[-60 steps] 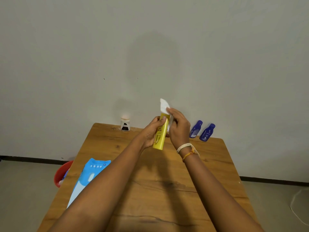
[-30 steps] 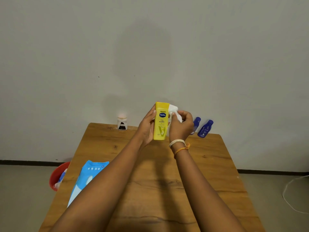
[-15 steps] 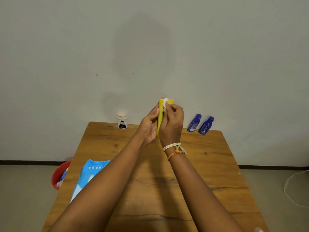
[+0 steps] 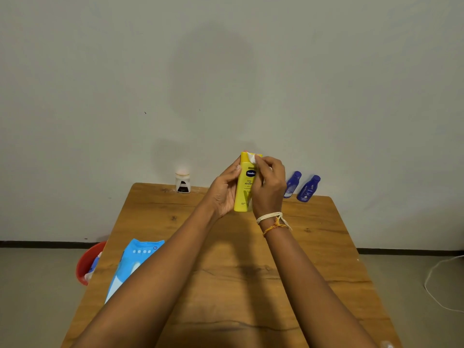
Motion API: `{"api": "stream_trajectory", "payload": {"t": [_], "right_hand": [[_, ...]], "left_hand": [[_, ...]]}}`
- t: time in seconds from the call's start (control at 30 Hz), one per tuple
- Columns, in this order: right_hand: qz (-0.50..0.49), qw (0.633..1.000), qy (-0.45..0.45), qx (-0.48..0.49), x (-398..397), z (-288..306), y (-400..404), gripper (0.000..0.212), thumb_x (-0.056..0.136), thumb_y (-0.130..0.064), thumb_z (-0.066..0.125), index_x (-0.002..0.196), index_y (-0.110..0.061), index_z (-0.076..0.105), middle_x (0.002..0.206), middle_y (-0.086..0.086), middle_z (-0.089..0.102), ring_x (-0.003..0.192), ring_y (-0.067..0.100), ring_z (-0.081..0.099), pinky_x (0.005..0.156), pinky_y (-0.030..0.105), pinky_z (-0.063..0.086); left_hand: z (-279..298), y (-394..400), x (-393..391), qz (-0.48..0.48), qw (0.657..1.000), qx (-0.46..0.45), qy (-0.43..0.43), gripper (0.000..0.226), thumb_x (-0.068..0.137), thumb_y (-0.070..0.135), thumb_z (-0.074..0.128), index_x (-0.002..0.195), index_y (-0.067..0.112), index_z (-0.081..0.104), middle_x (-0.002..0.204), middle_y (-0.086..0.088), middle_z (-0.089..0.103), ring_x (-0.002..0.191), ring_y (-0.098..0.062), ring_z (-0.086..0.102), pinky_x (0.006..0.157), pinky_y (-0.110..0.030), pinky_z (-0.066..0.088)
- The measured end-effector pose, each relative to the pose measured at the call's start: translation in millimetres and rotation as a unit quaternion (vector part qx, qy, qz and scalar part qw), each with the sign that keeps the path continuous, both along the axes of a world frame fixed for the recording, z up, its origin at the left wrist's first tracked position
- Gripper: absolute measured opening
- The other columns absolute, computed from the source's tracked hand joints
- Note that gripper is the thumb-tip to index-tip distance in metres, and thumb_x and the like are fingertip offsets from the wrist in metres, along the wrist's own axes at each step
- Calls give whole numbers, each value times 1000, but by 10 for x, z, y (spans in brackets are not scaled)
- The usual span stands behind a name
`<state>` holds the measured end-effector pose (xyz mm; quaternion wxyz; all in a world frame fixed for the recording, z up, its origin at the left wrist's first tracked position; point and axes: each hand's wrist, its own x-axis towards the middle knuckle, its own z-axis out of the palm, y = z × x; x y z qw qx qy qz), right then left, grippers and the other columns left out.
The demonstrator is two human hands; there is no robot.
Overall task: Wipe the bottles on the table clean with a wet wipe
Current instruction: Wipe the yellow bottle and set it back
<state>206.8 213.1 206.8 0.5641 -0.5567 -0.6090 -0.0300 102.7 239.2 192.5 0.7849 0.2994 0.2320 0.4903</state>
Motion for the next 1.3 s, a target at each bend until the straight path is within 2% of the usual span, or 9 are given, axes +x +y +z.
{"api": "stream_trajectory", "payload": {"t": [0.17, 0.3, 0.37, 0.5, 0.73, 0.97, 1.1, 1.2, 1.3], "right_hand": [[43, 989, -140, -2, -18, -106, -128, 33, 90, -14, 50, 118, -4, 63, 110, 16, 62, 104, 24, 54, 87, 24, 47], [96, 967, -237, -2, 44, -372, -332, 31, 87, -7, 57, 117, -2, 64, 109, 16, 62, 105, 23, 53, 87, 30, 51], [97, 967, -236, 3, 75, -340, -297, 29, 88, -12, 55, 113, -2, 66, 107, 16, 63, 102, 23, 54, 83, 30, 51], [50, 982, -184, 2, 117, -38, -23, 30, 86, -10, 48, 107, -3, 68, 102, 16, 63, 97, 27, 56, 76, 31, 52], [71, 978, -193, -18, 83, -18, 13, 32, 86, -13, 54, 115, -6, 64, 106, 16, 62, 98, 27, 57, 78, 31, 52], [125, 958, -257, -25, 54, -474, -508, 31, 91, -9, 45, 113, -4, 66, 103, 15, 64, 98, 23, 57, 78, 29, 53], [149, 972, -178, -37, 121, -416, -550, 28, 83, 5, 55, 105, -4, 70, 100, 13, 64, 96, 22, 58, 79, 32, 52], [96, 993, -48, -39, 82, -115, -365, 33, 79, 13, 56, 103, -5, 70, 98, 12, 62, 93, 21, 59, 79, 32, 53], [54, 997, -24, -38, 14, 206, -54, 27, 83, 5, 57, 105, -5, 69, 98, 11, 62, 91, 20, 59, 77, 30, 54]], "left_hand": [[24, 63, -10, 8, 999, -36, -8, 37, 96, 16, 41, 130, 18, 56, 114, -19, 62, 100, -28, 63, 96, -41, 48], [18, 117, -109, 7, 999, -34, -11, 37, 96, 22, 40, 132, 20, 53, 116, -27, 62, 102, -36, 61, 99, -48, 42], [8, 93, -117, -4, 999, -36, -8, 36, 96, 22, 39, 128, 22, 55, 113, -23, 66, 98, -33, 64, 97, -46, 45], [-51, 20, -57, -1, 997, -69, -17, 33, 99, 18, 35, 124, 14, 56, 94, -11, 73, 79, -22, 70, 73, -35, 58], [-31, 38, -81, 23, 997, -73, 22, 25, 99, 27, 44, 112, 13, 60, 88, -9, 72, 80, -22, 70, 73, -35, 58], [-140, 103, -204, 17, 999, -49, 15, 31, 97, 39, 44, 115, 24, 63, 116, -19, 65, 90, -32, 66, 72, -42, 57], [-168, 104, -191, 0, 995, -88, 37, 48, 96, 43, 42, 121, 4, 56, 111, -17, 64, 84, -27, 66, 71, -39, 57], [-147, 66, -123, -15, 992, -106, 62, 41, 93, 41, 48, 107, 6, 61, 92, -13, 65, 73, -24, 65, 71, -38, 51], [-137, 9, -49, -19, 993, -91, 76, 30, 89, 37, 56, 99, 8, 62, 82, -10, 60, 64, -21, 61, 62, -34, 47]]}}
